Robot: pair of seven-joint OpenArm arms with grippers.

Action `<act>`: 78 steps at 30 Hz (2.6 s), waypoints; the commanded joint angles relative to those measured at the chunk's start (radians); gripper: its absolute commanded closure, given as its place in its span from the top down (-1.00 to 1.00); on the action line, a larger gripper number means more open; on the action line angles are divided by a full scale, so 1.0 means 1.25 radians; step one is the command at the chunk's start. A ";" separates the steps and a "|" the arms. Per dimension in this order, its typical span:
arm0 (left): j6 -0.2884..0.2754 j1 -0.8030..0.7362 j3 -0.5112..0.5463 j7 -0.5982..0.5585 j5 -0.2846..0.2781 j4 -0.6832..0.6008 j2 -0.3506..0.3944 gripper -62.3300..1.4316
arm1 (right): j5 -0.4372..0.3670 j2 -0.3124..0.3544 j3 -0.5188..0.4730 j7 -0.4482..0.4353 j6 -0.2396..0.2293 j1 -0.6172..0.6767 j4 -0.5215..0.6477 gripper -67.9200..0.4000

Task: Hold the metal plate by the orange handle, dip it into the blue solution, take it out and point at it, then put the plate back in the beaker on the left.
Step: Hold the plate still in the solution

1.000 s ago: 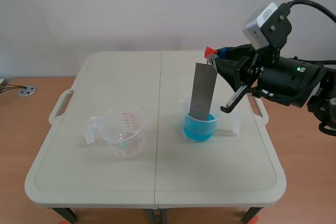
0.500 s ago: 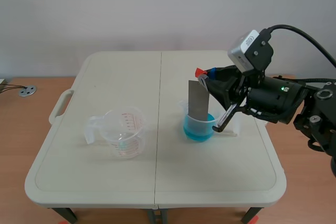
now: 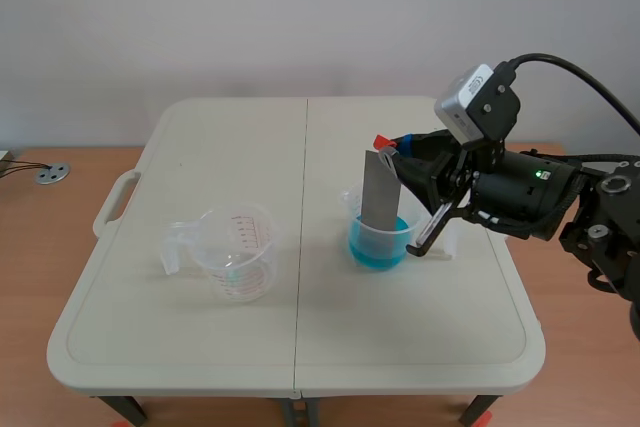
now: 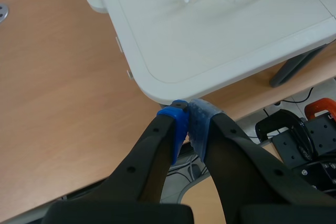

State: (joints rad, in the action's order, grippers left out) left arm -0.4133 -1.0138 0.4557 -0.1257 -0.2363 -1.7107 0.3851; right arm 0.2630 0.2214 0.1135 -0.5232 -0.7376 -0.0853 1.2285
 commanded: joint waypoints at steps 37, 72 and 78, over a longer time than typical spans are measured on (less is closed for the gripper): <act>-0.002 0.016 -0.002 -0.008 -0.005 -0.009 -0.002 -0.90 | 0.000 0.002 -0.001 -0.014 -0.003 -0.012 0.002 -0.95; -0.002 0.016 -0.002 -0.005 -0.005 -0.009 -0.002 -0.90 | 0.001 0.012 -0.003 -0.075 -0.006 -0.014 0.010 -0.95; -0.002 0.016 -0.002 -0.005 -0.005 -0.009 -0.002 -0.90 | -0.001 0.034 -0.003 -0.094 -0.006 -0.012 0.047 -0.95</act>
State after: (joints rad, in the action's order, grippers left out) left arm -0.4141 -0.9916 0.4557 -0.1226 -0.2359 -1.7107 0.3851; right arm 0.2806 0.2508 0.1131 -0.6209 -0.7399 -0.0845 1.2484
